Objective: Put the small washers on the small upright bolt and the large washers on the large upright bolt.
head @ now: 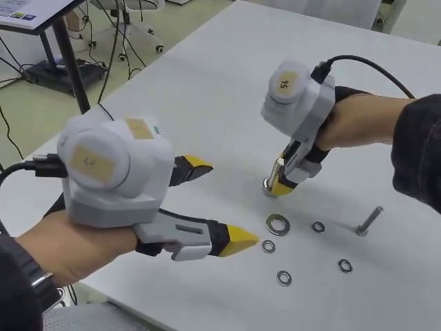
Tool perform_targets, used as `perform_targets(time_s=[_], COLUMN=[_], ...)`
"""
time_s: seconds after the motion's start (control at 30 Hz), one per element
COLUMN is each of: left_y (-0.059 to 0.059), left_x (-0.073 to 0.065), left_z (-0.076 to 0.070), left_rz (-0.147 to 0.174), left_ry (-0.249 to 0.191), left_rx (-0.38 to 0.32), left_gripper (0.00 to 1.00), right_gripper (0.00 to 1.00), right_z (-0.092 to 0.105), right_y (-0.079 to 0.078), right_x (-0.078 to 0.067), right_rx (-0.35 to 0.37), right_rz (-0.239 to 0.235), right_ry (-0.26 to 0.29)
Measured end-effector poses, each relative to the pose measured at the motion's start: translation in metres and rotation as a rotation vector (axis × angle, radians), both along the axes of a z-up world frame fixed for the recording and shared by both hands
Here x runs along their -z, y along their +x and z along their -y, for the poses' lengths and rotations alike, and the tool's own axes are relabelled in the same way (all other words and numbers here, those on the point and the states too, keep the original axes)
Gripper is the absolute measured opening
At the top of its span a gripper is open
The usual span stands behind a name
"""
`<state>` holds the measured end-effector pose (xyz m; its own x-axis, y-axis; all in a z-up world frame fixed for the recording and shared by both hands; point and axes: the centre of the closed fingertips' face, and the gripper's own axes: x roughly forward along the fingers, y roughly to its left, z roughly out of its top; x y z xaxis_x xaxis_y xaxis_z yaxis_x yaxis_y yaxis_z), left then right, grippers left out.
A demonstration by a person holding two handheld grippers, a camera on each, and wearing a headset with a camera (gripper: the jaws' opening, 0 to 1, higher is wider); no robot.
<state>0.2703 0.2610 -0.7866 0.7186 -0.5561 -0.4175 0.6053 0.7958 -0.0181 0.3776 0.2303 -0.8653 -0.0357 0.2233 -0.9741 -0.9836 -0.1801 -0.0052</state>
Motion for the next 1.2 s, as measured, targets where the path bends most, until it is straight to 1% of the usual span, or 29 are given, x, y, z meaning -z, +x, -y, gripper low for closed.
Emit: perform_targets(time_s=[0.07,0.17,0.33,0.43,0.5,0.63,0.7,0.77,0.87,0.97,1.07,1.2], left_y=[0.000,-0.001,-0.001,-0.001,-0.001,0.000,0.000,0.000,0.001,0.002,0.002,0.003], left_x=[0.000,0.000,0.000,-0.002,-0.003,-0.005,-0.006,-0.007,-0.009,-0.011,-0.011,-0.015], left_z=[0.000,0.001,0.001,0.000,-0.001,-0.003,-0.003,-0.004,-0.005,-0.005,-0.007,-0.010], left_rz=[-0.001,-0.001,0.000,0.003,0.005,0.011,0.012,0.015,0.018,0.022,0.024,0.030], left_ry=[0.001,0.002,0.001,0.000,-0.002,0.002,0.002,0.005,0.007,0.009,0.017,0.021], left_rx=[0.001,0.005,0.008,0.007,0.006,0.007,0.011,0.016,0.017,0.022,0.027,0.029], left_gripper=[0.69,0.69,0.69,0.69,0.69,0.69,0.69,0.69,0.69,0.68,0.68,0.68], right_gripper=[0.24,0.28,0.30,0.30,0.29,0.29,0.29,0.28,0.28,0.27,0.27,0.27], right_z=[0.001,0.000,0.005,0.009,0.012,0.019,0.022,0.025,0.029,0.034,0.035,0.032], right_y=[-0.001,-0.002,0.000,0.000,0.000,-0.002,-0.006,-0.011,-0.019,-0.027,-0.036,-0.047], right_x=[0.000,-0.004,-0.011,-0.022,-0.030,-0.043,-0.049,-0.054,-0.053,-0.050,-0.044,-0.031], right_rx=[0.000,0.006,0.014,0.025,0.026,0.033,0.038,0.041,0.041,0.037,0.038,0.037], right_rz=[-0.004,-0.008,0.010,0.022,0.041,0.064,0.072,0.069,0.063,0.060,0.038,0.022], right_ry=[-0.002,0.016,0.028,0.048,0.062,0.086,0.096,0.108,0.112,0.100,0.099,0.096])
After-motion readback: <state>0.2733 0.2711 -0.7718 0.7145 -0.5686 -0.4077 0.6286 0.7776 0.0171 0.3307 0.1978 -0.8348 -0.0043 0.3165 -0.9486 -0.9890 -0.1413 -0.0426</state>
